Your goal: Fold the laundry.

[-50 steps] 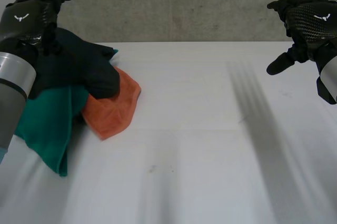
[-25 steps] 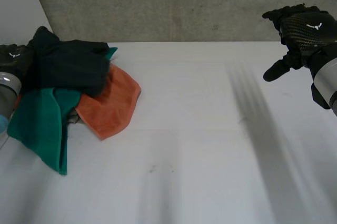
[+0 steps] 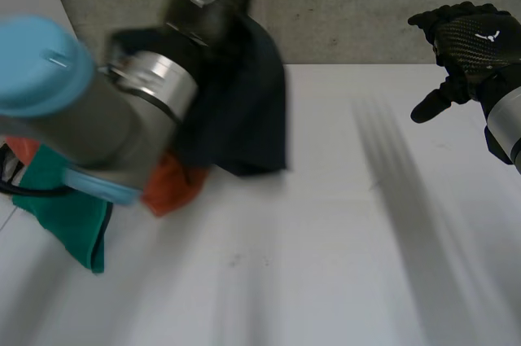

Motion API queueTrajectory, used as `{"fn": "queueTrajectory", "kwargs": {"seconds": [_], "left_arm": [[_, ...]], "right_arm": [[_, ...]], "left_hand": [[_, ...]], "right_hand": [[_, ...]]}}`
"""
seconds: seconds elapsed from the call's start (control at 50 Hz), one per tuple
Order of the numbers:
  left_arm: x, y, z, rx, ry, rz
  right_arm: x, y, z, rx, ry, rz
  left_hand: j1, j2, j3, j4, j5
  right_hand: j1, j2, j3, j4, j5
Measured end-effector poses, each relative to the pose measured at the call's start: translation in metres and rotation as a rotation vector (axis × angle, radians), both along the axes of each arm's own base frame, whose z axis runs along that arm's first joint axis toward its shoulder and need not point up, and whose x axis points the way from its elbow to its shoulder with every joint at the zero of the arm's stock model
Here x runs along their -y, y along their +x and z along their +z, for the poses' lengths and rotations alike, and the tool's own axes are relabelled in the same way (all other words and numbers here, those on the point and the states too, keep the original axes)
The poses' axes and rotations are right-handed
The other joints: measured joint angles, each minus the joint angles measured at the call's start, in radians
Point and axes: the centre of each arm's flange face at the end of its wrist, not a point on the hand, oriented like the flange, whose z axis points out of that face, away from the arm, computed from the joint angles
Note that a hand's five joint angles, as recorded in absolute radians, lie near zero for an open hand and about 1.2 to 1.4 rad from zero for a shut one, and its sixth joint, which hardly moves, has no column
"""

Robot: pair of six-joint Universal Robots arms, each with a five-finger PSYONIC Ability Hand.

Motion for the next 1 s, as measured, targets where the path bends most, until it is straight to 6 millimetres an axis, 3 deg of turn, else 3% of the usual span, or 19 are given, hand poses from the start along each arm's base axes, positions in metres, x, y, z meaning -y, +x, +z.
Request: {"fn": "queueTrajectory", "kwargs": {"seconds": [0.04, 0.14, 0.2, 0.28, 0.44, 0.52, 0.7, 0.84, 1.0], "left_arm": [[-0.008, -0.019, -0.020, 0.025, 0.032, -0.044], [-0.021, -0.053, -0.083, 0.132, 0.121, -0.112], [-0.024, -0.058, -0.105, 0.202, 0.146, -0.115], [-0.030, -0.053, -0.112, 0.294, 0.147, -0.103], [-0.052, -0.014, -0.054, 0.305, 0.094, -0.046], [-0.067, 0.008, -0.049, 0.317, 0.125, -0.008], [-0.097, 0.035, -0.095, 0.422, 0.277, 0.050], [-0.110, 0.029, -0.140, 0.517, 0.362, 0.013], [-0.102, 0.018, -0.169, 0.568, 0.396, 0.003]], "right_arm": [[0.000, 0.000, 0.000, -0.001, -0.001, -0.001], [0.002, 0.000, -0.001, -0.002, 0.001, -0.001], [0.005, 0.001, -0.005, -0.009, 0.010, -0.002], [0.010, 0.002, -0.013, -0.042, 0.027, -0.004], [0.013, 0.005, -0.030, -0.163, 0.056, 0.006], [0.009, 0.006, -0.036, -0.242, 0.075, 0.019], [-0.008, 0.006, -0.055, -0.416, 0.137, 0.072], [-0.027, 0.016, -0.089, -0.477, 0.170, 0.158], [-0.035, 0.016, -0.114, -0.476, 0.164, 0.165]], "left_hand": [[-0.034, -0.066, -0.056, -0.057, -0.038], [-0.815, -0.809, -0.798, -0.811, -0.776], [-0.900, -0.975, -0.972, -0.982, -0.934], [-0.901, -0.982, -0.977, -0.987, -0.934], [-0.901, -0.983, -0.977, -0.987, -0.934], [-0.900, -0.983, -0.977, -0.987, -0.934], [-0.861, -0.953, -0.958, -0.955, -0.909], [-0.798, -0.891, -0.894, -0.889, -0.846], [-0.716, -0.811, -0.813, -0.810, -0.766]], "right_hand": [[0.000, 0.000, 0.000, 0.000, 0.000], [0.000, 0.000, 0.000, 0.000, 0.000], [0.000, 0.000, 0.000, 0.000, 0.000], [0.000, 0.000, 0.000, 0.000, 0.000], [0.000, 0.000, 0.000, 0.000, 0.000], [0.000, 0.000, 0.000, 0.000, 0.000], [0.000, 0.000, 0.000, 0.000, 0.000], [0.000, 0.000, 0.000, 0.000, 0.000], [0.000, 0.000, 0.000, 0.000, 0.000]]}}
